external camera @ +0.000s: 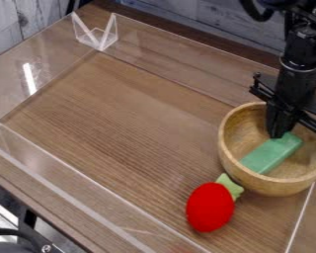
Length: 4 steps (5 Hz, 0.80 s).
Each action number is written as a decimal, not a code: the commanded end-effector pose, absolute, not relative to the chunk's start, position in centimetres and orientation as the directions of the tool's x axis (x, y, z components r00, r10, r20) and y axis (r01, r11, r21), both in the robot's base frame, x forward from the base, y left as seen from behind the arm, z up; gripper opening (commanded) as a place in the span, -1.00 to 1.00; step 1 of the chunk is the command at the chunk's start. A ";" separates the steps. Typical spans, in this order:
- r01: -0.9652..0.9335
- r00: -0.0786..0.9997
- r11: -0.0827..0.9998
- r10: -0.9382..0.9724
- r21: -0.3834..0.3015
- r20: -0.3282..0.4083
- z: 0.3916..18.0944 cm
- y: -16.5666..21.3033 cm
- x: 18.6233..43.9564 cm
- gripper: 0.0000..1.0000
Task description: Put the green block in the brown bowl
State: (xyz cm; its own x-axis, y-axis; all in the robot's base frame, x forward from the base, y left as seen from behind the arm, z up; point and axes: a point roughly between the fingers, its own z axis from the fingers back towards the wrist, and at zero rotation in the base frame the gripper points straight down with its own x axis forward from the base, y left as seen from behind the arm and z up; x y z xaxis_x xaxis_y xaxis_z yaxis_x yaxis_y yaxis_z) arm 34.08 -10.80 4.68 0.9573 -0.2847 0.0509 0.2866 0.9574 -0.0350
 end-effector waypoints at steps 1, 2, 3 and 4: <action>0.291 0.953 0.956 -0.285 -0.046 0.103 6.1 -9.8 34.9 1.00; 0.293 0.952 0.955 -0.286 -0.055 0.105 6.1 -8.5 34.8 1.00; 0.284 0.951 0.957 -0.275 -0.054 0.140 7.4 -6.9 34.7 1.00; 0.225 0.962 0.973 -0.213 -0.052 0.169 8.9 -4.8 34.7 1.00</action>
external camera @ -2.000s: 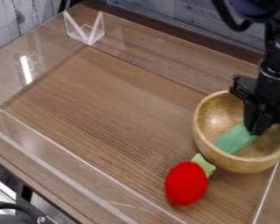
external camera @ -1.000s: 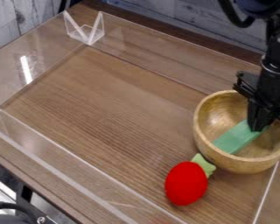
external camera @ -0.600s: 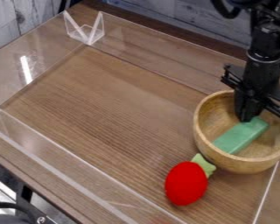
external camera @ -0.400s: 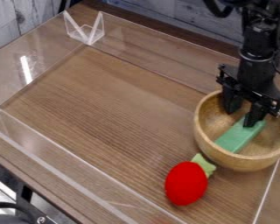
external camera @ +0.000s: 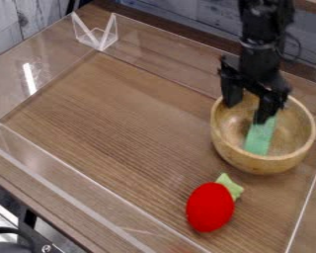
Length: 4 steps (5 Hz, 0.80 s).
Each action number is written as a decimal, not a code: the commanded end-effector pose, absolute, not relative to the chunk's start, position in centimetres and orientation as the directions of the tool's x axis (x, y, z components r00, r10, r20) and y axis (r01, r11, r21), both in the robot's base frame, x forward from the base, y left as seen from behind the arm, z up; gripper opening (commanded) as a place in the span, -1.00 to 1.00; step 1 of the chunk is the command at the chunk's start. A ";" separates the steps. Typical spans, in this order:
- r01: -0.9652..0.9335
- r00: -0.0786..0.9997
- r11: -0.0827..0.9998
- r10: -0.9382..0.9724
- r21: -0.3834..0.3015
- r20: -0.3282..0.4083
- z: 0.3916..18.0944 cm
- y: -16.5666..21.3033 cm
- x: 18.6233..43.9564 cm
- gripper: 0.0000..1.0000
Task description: Put the green block in the brown bowl
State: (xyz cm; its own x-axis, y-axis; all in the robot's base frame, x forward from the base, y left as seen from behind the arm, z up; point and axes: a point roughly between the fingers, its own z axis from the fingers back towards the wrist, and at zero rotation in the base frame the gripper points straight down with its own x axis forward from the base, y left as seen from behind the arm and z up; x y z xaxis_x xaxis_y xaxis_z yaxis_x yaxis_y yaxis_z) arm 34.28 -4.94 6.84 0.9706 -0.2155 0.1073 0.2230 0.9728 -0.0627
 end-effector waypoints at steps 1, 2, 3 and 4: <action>0.190 0.968 0.980 -0.178 -0.054 0.175 9.0 -3.4 34.9 1.00; 0.201 0.967 0.978 -0.189 -0.054 0.169 8.6 -4.4 34.8 -1.00; 0.212 0.966 0.976 -0.201 -0.054 0.165 8.2 -5.4 34.6 -1.00; 0.217 0.966 0.974 -0.206 -0.059 0.154 7.7 -6.2 34.8 1.00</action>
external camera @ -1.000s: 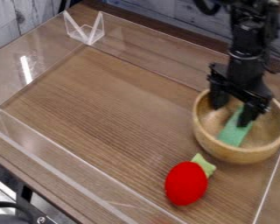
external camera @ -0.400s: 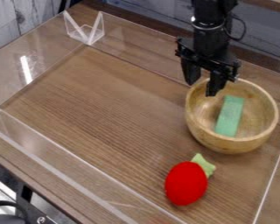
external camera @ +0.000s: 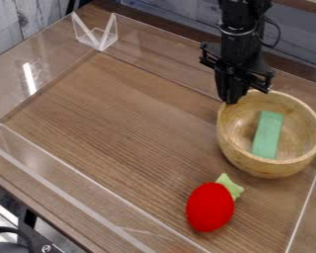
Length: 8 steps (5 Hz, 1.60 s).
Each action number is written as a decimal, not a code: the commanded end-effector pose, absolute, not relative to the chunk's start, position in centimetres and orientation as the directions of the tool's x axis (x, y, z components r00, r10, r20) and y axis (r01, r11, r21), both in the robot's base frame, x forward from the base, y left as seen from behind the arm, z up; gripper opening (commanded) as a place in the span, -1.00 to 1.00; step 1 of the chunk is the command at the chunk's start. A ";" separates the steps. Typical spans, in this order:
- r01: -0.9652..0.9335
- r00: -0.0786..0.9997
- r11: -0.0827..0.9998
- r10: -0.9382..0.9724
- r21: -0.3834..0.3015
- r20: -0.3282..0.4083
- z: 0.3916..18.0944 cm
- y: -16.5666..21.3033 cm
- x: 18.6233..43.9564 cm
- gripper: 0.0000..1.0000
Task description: Put the green block in the brown bowl
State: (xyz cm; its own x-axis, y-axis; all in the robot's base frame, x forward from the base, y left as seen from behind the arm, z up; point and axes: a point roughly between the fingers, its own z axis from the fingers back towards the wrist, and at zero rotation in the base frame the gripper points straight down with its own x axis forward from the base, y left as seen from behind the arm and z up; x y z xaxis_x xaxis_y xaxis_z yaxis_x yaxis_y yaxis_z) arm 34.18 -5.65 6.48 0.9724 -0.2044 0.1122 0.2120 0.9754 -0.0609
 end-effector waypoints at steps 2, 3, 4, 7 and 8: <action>0.258 0.959 0.964 -0.247 -0.066 0.138 7.5 -7.7 34.7 -1.00; 0.290 0.951 0.954 -0.279 -0.071 0.131 8.0 -8.3 34.5 1.00; 0.296 0.950 0.952 -0.286 -0.074 0.126 8.0 -7.6 34.0 1.00; 0.305 0.948 0.950 -0.295 -0.072 0.123 7.1 -6.9 33.2 1.00; 0.290 0.952 0.954 -0.281 -0.071 0.123 6.7 -6.7 33.2 1.00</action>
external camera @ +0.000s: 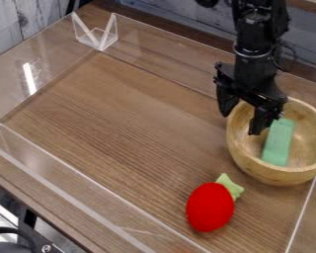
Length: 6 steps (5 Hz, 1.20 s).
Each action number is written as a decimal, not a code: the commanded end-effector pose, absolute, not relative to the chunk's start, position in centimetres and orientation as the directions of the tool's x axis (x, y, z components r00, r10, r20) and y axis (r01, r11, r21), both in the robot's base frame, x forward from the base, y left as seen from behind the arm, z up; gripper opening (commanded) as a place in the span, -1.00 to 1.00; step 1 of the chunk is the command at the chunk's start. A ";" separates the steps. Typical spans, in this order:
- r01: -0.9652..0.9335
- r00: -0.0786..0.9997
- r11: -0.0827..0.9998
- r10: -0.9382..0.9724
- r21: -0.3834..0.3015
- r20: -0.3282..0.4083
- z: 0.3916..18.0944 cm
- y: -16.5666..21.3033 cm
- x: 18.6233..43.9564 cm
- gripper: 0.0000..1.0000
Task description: Put the green block in the brown bowl
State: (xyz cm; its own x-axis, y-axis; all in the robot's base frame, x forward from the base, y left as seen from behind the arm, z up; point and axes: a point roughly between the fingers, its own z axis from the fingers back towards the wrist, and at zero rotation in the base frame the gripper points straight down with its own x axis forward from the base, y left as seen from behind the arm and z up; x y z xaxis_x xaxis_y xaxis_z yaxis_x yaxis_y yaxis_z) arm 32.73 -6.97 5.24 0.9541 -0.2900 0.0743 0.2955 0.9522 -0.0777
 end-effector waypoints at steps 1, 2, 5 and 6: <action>0.276 0.956 0.959 -0.266 -0.070 0.121 6.3 -6.6 33.2 1.00; 0.267 0.959 0.961 -0.257 -0.069 0.122 6.8 -5.9 33.1 1.00; 0.264 0.955 0.963 -0.252 -0.063 0.156 9.0 -4.1 32.8 1.00; 0.232 0.954 0.971 -0.216 -0.055 0.206 10.6 -2.4 33.1 1.00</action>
State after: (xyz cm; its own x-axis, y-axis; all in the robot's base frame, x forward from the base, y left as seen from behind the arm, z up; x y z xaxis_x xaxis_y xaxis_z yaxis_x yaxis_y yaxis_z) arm 32.66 -2.46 8.67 0.9658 -0.2140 0.1467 0.2256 0.9719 -0.0678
